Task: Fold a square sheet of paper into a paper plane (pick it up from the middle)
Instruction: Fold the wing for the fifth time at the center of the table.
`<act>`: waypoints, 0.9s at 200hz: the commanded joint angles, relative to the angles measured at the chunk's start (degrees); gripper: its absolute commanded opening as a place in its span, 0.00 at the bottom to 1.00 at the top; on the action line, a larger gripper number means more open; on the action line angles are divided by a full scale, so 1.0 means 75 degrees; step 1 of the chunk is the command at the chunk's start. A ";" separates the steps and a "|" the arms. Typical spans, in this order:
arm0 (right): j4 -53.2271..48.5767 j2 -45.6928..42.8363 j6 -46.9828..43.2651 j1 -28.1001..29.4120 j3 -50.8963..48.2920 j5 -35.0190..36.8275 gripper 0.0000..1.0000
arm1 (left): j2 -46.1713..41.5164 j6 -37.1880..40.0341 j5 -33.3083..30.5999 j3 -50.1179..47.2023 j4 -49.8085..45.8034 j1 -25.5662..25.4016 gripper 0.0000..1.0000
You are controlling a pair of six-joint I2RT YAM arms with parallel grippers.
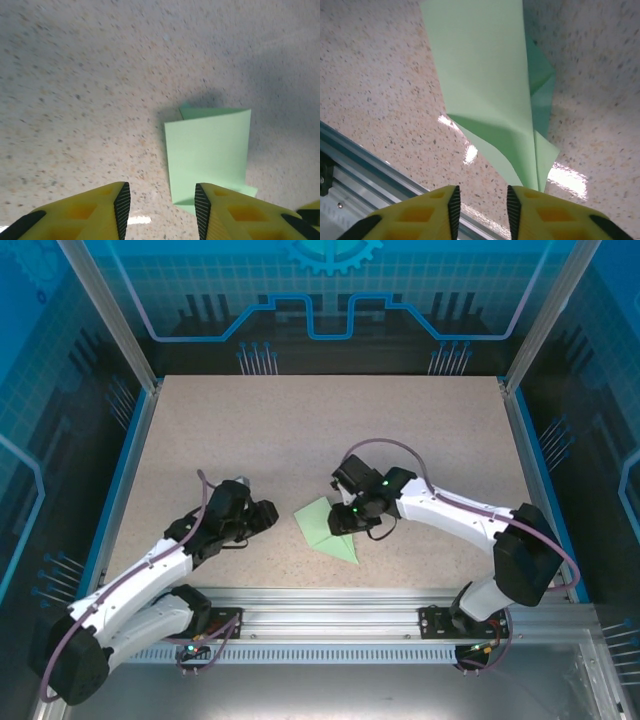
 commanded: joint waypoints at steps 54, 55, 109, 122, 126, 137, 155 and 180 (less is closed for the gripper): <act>0.1314 0.0493 -0.0166 -0.0157 -0.0754 -0.1402 0.18 | 0.1210 -0.0137 0.1093 0.0024 0.0786 -0.0786 0.42; 0.1321 0.0508 -0.0166 -0.0161 -0.0768 -0.1419 0.17 | 0.1224 -0.0143 0.1090 0.0027 0.0789 -0.0809 0.42; 0.1598 0.0838 -0.0318 -0.0630 -0.1138 -0.1377 0.16 | 0.1855 -0.0313 0.1145 0.0109 0.1084 -0.1208 0.43; 0.1779 0.0923 -0.0342 -0.0817 -0.1299 -0.1503 0.16 | 0.2009 -0.0313 0.1190 0.0158 0.1159 -0.1255 0.43; 0.1804 0.0958 -0.0369 -0.0865 -0.1334 -0.1522 0.16 | 0.2067 -0.0314 0.1203 0.0180 0.1184 -0.1274 0.43; 0.1920 0.1051 -0.0423 -0.0966 -0.1434 -0.1587 0.17 | 0.2192 -0.0310 0.1245 0.0237 0.1248 -0.1297 0.43; 0.2189 0.1224 -0.0417 -0.1135 -0.1484 -0.1764 0.17 | 0.2426 -0.0313 0.1273 0.0333 0.1316 -0.1368 0.43; 0.2379 0.1369 -0.0394 -0.1322 -0.1839 -0.1764 0.17 | 0.2658 -0.0321 0.1297 0.0480 0.1325 -0.1449 0.46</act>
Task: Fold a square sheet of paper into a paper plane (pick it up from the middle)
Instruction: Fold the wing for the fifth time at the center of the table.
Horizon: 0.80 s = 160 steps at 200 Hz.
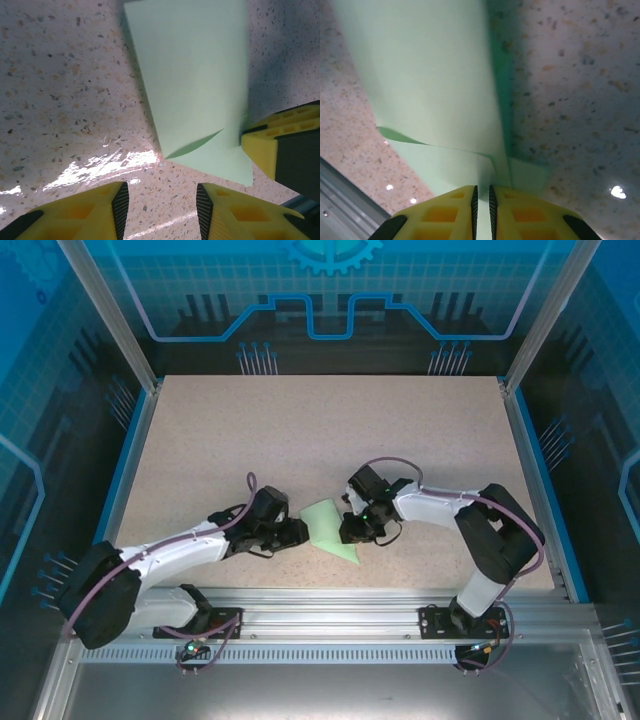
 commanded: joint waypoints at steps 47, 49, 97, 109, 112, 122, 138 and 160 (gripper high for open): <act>0.0620 0.0181 -0.0106 -0.0526 -0.0591 -0.0560 0.17 | 0.0515 -0.0389 0.0292 0.0435 0.0462 -0.0247 0.56; 0.0625 0.0194 -0.0120 -0.0531 -0.0599 -0.0564 0.17 | 0.0541 -0.0402 0.0302 0.0435 0.0481 -0.0245 0.57; 0.0859 0.0224 -0.0083 -0.0648 -0.0869 -0.0612 0.17 | 0.1074 -0.1034 0.0247 0.0516 0.0792 -0.0406 0.62; 0.0900 0.0200 -0.0065 -0.0670 -0.0917 -0.0612 0.17 | 0.1200 -0.1232 0.0313 0.0473 0.1058 -0.0452 0.62; 0.0913 0.0207 -0.0065 -0.0668 -0.0925 -0.0612 0.17 | 0.1243 -0.1288 0.0330 0.0470 0.1164 -0.0462 0.62; 0.0947 0.0190 -0.0055 -0.0679 -0.0959 -0.0624 0.17 | 0.1319 -0.1425 0.0320 0.0498 0.1289 -0.0541 0.62; 0.0989 0.0182 -0.0054 -0.0683 -0.0985 -0.0640 0.17 | 0.1406 -0.1546 0.0203 0.0592 0.1343 -0.0679 0.62; 0.1037 0.0186 -0.0051 -0.0701 -0.1011 -0.0662 0.18 | 0.1614 -0.1685 0.0220 0.0656 0.1453 -0.0712 0.61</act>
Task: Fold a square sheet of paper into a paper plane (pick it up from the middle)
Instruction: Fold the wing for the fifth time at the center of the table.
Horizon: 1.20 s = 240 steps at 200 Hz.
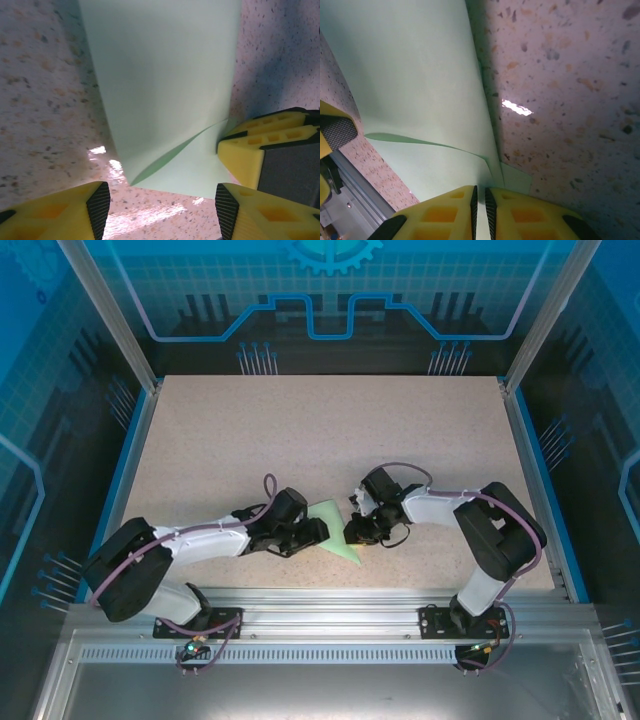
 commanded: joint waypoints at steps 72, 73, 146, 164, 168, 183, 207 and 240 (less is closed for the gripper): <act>0.0071 0.0181 -0.0040 -0.0299 -0.0338 0.0253 0.17 | 0.0405 -0.0577 -0.0263 0.0431 -0.0099 -0.0193 0.61; 0.0070 0.0185 -0.0048 -0.0307 -0.0339 0.0251 0.17 | 0.0393 -0.0589 -0.0279 0.0430 -0.0122 -0.0199 0.61; 0.0198 0.0207 -0.0046 -0.0420 -0.0444 0.0133 0.17 | 0.0053 -0.0839 -0.0621 0.0163 0.0024 -0.0288 0.66; 0.0270 0.0237 -0.0022 -0.0426 -0.0479 0.0080 0.18 | 0.0257 -0.0804 -0.0489 0.0299 0.0206 -0.0290 0.65; 0.0297 0.0237 -0.0016 -0.0431 -0.0489 0.0064 0.17 | 0.0301 -0.0810 -0.0483 0.0325 0.0207 -0.0291 0.65; 0.0327 0.0227 -0.0021 -0.0454 -0.0513 0.0039 0.17 | 0.0389 -0.0858 -0.0532 0.0357 0.0154 -0.0300 0.65; 0.0357 0.0251 -0.0022 -0.0491 -0.0526 0.0004 0.17 | 0.0288 -0.1088 -0.0717 0.0218 0.0011 -0.0313 0.66; 0.0385 0.0257 -0.0009 -0.0508 -0.0526 -0.0043 0.17 | 0.0268 -0.1190 -0.0743 0.0053 0.0252 -0.0335 0.68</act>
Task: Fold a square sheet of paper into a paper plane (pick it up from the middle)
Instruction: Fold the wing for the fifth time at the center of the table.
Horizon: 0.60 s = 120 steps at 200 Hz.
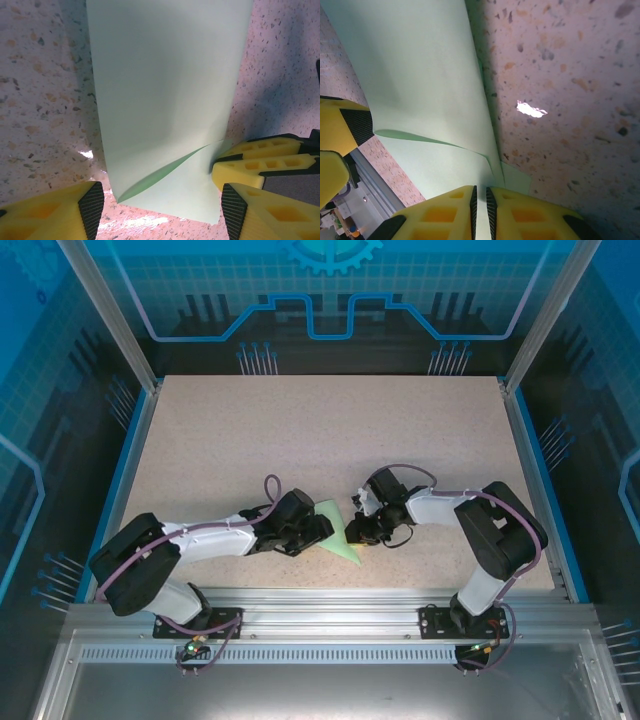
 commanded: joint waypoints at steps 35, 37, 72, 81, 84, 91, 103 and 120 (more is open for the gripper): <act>-0.0034 0.0266 0.0011 -0.0217 -0.0226 0.0487 0.17 | 0.0234 -0.0141 0.0067 -0.0114 0.0898 -0.0101 0.65; -0.0028 0.0266 0.0013 -0.0219 -0.0221 0.0480 0.17 | 0.0249 -0.0131 0.0076 -0.0103 0.0920 -0.0105 0.64; 0.0017 0.0266 0.0037 -0.0244 -0.0262 0.0457 0.17 | 0.0477 -0.0105 0.0141 0.0039 0.1077 -0.0133 0.61; 0.0037 0.0276 0.0037 -0.0254 -0.0259 0.0443 0.17 | 0.0468 -0.0111 0.0124 0.0031 0.1097 -0.0145 0.60; 0.0046 0.0270 0.0037 -0.0254 -0.0261 0.0443 0.17 | 0.0458 -0.0102 0.0118 0.0026 0.1113 -0.0145 0.59; 0.0042 0.0277 0.0043 -0.0255 -0.0262 0.0443 0.17 | 0.0435 -0.0085 0.0103 0.0034 0.1117 -0.0151 0.58; 0.0062 0.0259 0.0054 -0.0269 -0.0282 0.0455 0.17 | 0.0371 -0.0068 0.0058 0.0029 0.1089 -0.0163 0.58; 0.0072 0.0294 0.0060 -0.0278 -0.0283 0.0480 0.17 | 0.0255 -0.0027 -0.0038 0.0022 0.1009 -0.0172 0.54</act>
